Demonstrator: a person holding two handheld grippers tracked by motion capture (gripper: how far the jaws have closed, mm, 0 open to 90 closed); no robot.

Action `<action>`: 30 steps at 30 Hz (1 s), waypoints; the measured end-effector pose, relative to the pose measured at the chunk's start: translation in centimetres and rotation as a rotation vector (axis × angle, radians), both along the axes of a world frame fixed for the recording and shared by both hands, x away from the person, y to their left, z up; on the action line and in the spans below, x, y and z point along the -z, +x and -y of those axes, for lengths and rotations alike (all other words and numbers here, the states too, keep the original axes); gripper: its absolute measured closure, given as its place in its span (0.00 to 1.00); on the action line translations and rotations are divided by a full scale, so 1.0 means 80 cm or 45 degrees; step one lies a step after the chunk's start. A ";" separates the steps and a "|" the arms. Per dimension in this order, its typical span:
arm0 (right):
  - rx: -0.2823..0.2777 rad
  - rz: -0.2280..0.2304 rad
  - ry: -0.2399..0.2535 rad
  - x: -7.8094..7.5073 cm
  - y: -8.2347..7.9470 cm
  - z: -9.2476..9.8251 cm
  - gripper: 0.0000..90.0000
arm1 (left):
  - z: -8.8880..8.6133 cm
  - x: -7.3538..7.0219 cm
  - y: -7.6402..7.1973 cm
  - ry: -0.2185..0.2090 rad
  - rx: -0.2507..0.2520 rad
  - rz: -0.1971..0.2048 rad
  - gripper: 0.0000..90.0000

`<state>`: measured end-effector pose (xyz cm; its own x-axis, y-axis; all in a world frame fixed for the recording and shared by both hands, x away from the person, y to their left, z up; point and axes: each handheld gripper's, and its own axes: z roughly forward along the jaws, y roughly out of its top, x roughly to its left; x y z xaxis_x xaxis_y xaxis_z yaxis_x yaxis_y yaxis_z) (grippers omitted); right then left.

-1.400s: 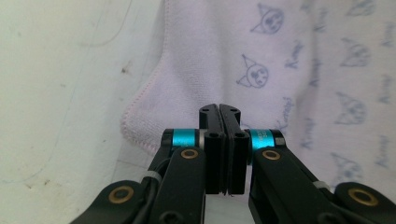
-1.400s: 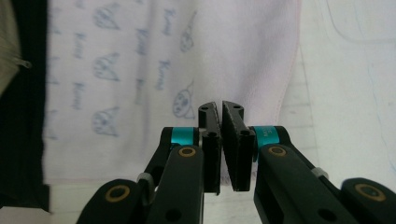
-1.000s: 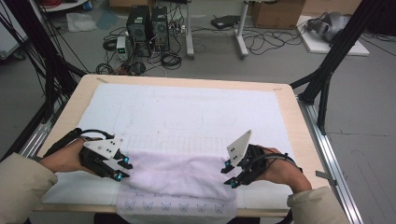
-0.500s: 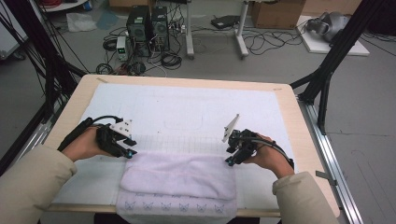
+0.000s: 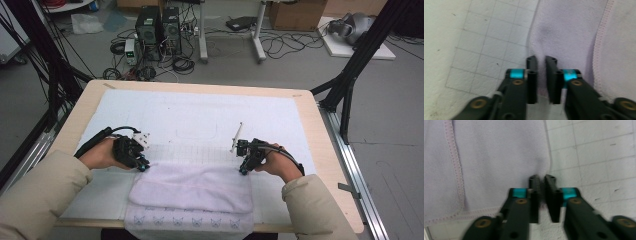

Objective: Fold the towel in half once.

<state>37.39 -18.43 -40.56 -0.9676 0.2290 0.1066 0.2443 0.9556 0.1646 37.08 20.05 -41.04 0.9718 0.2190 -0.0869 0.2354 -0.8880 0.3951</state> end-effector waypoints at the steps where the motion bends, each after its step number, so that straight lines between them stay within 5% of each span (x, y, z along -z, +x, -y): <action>1: -0.002 0.004 -0.004 -0.001 -0.001 0.000 0.96 | 0.002 -0.001 -0.002 0.007 -0.004 0.011 0.95; 3: -0.016 0.029 -0.016 -0.002 -0.002 -0.002 0.97 | 0.002 -0.003 -0.005 0.016 0.037 0.054 0.96; 11: 0.004 0.161 0.054 -0.028 -0.004 0.010 0.98 | -0.009 -0.033 0.000 -0.049 0.026 0.173 0.97; 17: 0.106 0.385 0.107 -0.065 0.004 0.017 0.98 | -0.017 -0.065 0.014 -0.113 -0.041 0.325 0.97; 22: 0.223 0.595 0.166 -0.094 0.018 0.023 0.98 | -0.025 -0.084 0.045 -0.181 -0.138 0.429 0.97; 25: 0.263 0.632 0.164 -0.092 0.035 0.020 0.98 | -0.024 -0.070 0.069 -0.196 -0.170 0.388 0.97; 27: 0.250 0.589 0.144 -0.080 0.045 0.016 0.96 | -0.020 -0.054 0.079 -0.175 -0.167 0.345 0.94; 29: 0.206 0.540 0.132 -0.067 0.051 0.012 0.83 | -0.016 -0.043 0.081 -0.209 -0.139 0.321 0.73; 30: 0.208 0.533 0.130 -0.063 0.054 0.011 0.74 | -0.014 -0.041 0.080 -0.218 -0.159 0.285 0.70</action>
<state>41.73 -19.31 -35.55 -0.8844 0.3905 -0.2557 0.2826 0.8840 0.3724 43.50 21.18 -37.75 0.9375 0.3386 0.0801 0.2289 -0.7735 0.5910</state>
